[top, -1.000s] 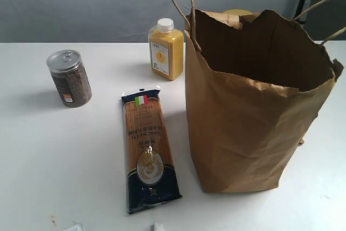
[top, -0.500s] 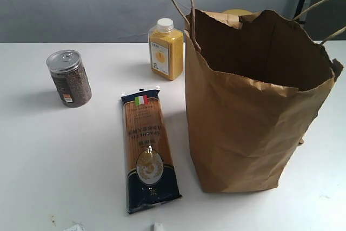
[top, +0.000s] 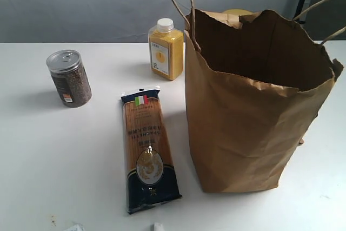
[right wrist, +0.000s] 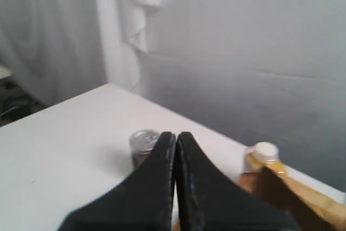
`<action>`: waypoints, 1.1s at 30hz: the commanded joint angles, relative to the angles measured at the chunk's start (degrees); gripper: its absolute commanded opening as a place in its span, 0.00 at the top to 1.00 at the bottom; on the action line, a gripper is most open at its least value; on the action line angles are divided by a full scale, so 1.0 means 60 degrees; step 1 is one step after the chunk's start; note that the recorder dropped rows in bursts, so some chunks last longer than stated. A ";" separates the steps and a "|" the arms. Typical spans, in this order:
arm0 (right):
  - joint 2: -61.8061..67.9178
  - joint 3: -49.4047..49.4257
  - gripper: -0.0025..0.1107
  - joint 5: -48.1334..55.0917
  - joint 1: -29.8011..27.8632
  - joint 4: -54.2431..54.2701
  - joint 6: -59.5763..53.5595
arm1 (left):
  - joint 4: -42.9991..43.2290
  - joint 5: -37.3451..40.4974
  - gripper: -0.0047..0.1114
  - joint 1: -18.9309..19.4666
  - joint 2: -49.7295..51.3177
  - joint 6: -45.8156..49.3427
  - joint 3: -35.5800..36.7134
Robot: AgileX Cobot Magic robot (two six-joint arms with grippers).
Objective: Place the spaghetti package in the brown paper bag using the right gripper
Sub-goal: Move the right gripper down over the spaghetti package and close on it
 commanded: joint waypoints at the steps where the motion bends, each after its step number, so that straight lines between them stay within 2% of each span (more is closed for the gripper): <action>1: 0.2903 -0.2425 0.98 0.1837 0.1774 -0.2389 0.3206 | -0.0044 -0.0064 0.96 -0.0027 0.0021 -0.0035 0.0045; 2: 0.3993 -0.3347 0.98 0.2811 0.2166 -0.2994 0.4616 | -0.0044 -0.0064 0.96 -0.0027 0.0021 -0.0035 0.0045; 6: 0.6614 -0.5306 0.97 0.4999 0.2815 -0.3950 0.7213 | -0.0044 -0.0064 0.96 -0.0027 0.0021 -0.0035 0.0045; 7: 0.7142 -0.5577 0.93 0.5464 0.2857 -0.4123 0.7613 | -0.0044 -0.0064 0.96 -0.0027 0.0021 -0.0035 0.0045; 8: 0.7627 -0.5773 0.86 0.5909 0.2892 -0.4194 0.7896 | -0.0044 -0.0064 0.96 -0.0027 0.0021 -0.0035 0.0045; 9: 0.8122 -0.5903 0.74 0.6332 0.2892 -0.4195 0.7992 | -0.0044 -0.0064 0.96 -0.0027 0.0021 -0.0035 0.0045; 10: 0.8474 -0.6004 0.56 0.6538 0.2892 -0.4195 0.8034 | -0.0044 -0.0064 0.96 -0.0027 0.0021 -0.0035 0.0045; 11: 0.8763 -0.6046 0.34 0.6635 0.2892 -0.4403 0.8251 | -0.0044 -0.0064 0.96 -0.0027 0.0021 -0.0035 0.0045; 12: 0.9016 -0.6046 0.18 0.6651 0.2892 -0.4822 0.8644 | -0.0044 -0.0064 0.96 -0.0027 0.0021 -0.0035 0.0045; 13: 0.9266 -0.6046 0.11 0.6592 0.2801 -0.5064 0.8677 | -0.0044 -0.0064 0.96 -0.0027 0.0021 -0.0035 0.0045; 24: 1.1084 -0.6046 0.11 0.5674 0.2248 -0.5215 0.8531 | -0.0044 -0.0064 0.96 -0.0027 0.0021 -0.0035 0.0045; 33: 1.2183 -0.6046 0.12 0.5701 0.2153 -0.5168 0.8280 | -0.0044 -0.0064 0.96 -0.0027 0.0021 -0.0035 0.0045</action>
